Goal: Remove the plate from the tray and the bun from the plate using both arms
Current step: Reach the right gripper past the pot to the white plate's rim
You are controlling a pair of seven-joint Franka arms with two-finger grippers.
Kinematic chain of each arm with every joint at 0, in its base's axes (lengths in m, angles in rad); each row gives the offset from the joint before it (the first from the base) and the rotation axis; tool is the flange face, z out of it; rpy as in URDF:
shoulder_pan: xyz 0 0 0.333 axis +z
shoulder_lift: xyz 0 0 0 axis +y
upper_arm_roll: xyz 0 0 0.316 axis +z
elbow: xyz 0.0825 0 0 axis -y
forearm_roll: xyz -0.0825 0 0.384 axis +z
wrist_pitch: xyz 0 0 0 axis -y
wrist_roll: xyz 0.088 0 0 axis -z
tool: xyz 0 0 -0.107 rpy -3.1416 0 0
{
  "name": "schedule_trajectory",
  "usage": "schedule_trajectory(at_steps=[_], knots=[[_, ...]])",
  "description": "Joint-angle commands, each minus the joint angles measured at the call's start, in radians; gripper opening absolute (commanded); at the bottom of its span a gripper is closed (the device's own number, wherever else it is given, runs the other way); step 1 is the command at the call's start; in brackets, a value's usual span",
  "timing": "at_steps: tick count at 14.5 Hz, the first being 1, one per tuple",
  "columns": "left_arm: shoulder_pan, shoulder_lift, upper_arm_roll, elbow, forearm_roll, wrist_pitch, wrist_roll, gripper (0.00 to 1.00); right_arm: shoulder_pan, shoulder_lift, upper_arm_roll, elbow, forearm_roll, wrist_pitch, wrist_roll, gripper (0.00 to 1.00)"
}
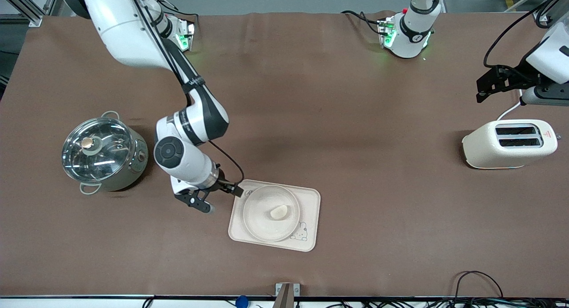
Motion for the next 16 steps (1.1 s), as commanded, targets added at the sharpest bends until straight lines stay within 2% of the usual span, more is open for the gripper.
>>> schedule_trajectory(at_steps=[1, 5, 9, 10, 13, 16], knots=[[0.006, 0.007, 0.000, 0.022, -0.018, -0.019, 0.026, 1.00, 0.016, 0.083, -0.006, 0.076, -0.003, 0.053, 0.036, 0.96], [0.008, 0.007, 0.000, 0.022, -0.018, -0.019, 0.028, 1.00, 0.042, 0.184, -0.011, 0.174, -0.006, 0.073, 0.040, 0.82], [0.008, 0.008, 0.000, 0.022, -0.020, -0.019, 0.028, 1.00, 0.048, 0.196, -0.012, 0.182, -0.010, 0.076, 0.040, 0.56], [0.008, 0.008, 0.000, 0.023, -0.020, -0.019, 0.028, 1.00, 0.048, 0.203, -0.012, 0.180, -0.012, 0.088, 0.039, 0.52], [0.008, 0.008, 0.000, 0.022, -0.020, -0.019, 0.028, 1.00, 0.047, 0.224, -0.014, 0.179, -0.029, 0.120, 0.037, 0.50], [0.008, 0.007, 0.000, 0.022, -0.020, -0.019, 0.028, 1.00, 0.047, 0.227, -0.014, 0.179, -0.029, 0.120, 0.036, 0.37]])
